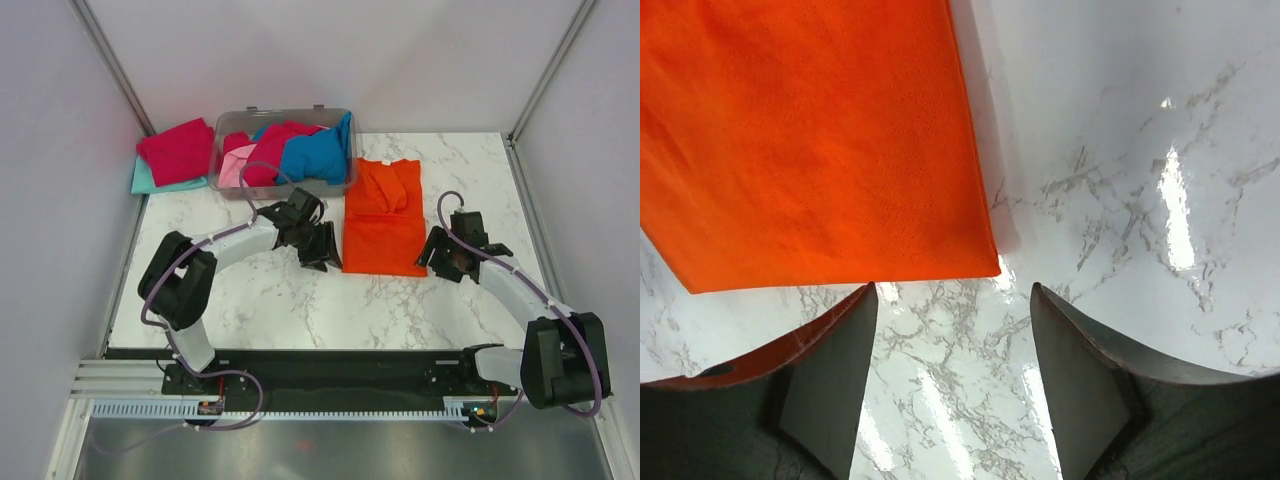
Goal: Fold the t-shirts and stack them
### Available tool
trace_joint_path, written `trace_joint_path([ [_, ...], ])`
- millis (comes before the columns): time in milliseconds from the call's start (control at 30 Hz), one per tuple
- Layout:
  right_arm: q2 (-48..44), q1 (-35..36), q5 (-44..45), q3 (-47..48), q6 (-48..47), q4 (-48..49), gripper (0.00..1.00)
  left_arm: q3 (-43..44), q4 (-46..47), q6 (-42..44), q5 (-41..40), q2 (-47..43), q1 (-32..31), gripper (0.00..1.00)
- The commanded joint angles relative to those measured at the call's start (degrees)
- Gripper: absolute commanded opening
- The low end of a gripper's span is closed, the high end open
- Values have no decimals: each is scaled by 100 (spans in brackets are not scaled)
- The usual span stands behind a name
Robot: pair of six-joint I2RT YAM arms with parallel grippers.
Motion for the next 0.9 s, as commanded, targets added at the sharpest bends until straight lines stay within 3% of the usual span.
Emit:
trace_joint_path([
  [0,-91,3,-197,-184,47,478,70,-616,1393,-508,143,-235,-13,54],
  [367,585,-6,-258,-545,188,1198,57,-924,2018,-719,117,107,-198,54],
  [633,761,3,-188,-659,126,1313,52,-854,2133,-737,21,598,-347,54],
  [867,858,3,-171,-677,47,1322,42,-740,2185,-790,-58,907,-444,49],
])
